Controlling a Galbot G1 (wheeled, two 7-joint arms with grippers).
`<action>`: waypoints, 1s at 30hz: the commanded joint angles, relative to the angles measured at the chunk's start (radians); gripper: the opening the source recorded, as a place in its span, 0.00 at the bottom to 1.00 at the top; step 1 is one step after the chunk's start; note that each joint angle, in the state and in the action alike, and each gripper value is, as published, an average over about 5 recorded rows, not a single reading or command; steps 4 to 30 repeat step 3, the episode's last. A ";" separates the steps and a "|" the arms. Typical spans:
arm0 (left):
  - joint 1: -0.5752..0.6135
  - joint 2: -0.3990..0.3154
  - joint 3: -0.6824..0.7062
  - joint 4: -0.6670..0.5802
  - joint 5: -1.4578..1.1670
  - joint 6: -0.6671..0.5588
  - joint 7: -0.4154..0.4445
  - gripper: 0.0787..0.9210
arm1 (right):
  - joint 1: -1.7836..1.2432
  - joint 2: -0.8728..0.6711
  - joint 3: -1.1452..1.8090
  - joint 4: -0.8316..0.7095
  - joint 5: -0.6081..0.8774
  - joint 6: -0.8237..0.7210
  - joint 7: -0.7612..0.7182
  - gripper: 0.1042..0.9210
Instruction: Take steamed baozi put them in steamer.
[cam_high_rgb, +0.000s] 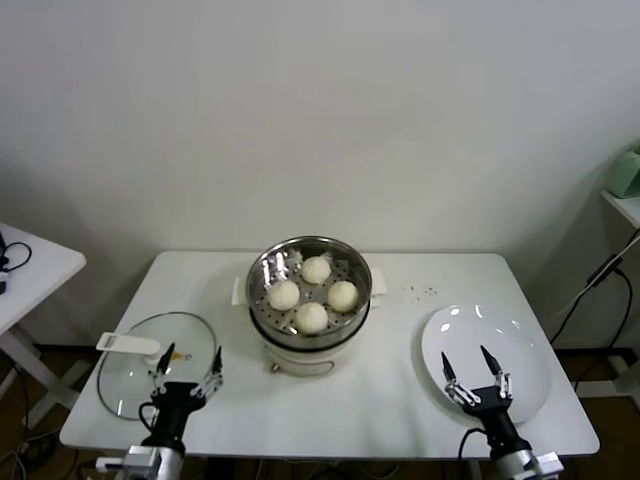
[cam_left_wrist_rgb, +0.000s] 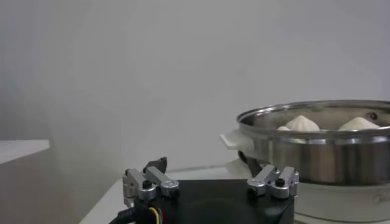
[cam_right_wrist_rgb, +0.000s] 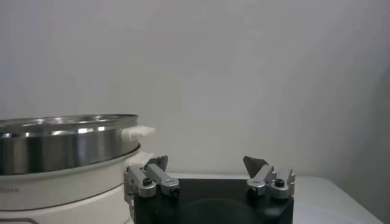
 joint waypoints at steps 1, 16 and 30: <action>0.005 0.000 -0.010 0.003 -0.029 -0.002 0.003 0.88 | -0.011 0.012 0.002 0.003 -0.006 0.004 -0.010 0.88; 0.006 0.001 -0.011 0.004 -0.029 -0.004 0.003 0.88 | -0.011 0.012 0.002 0.003 -0.005 0.004 -0.012 0.88; 0.006 0.001 -0.011 0.004 -0.029 -0.004 0.003 0.88 | -0.011 0.012 0.002 0.003 -0.005 0.004 -0.012 0.88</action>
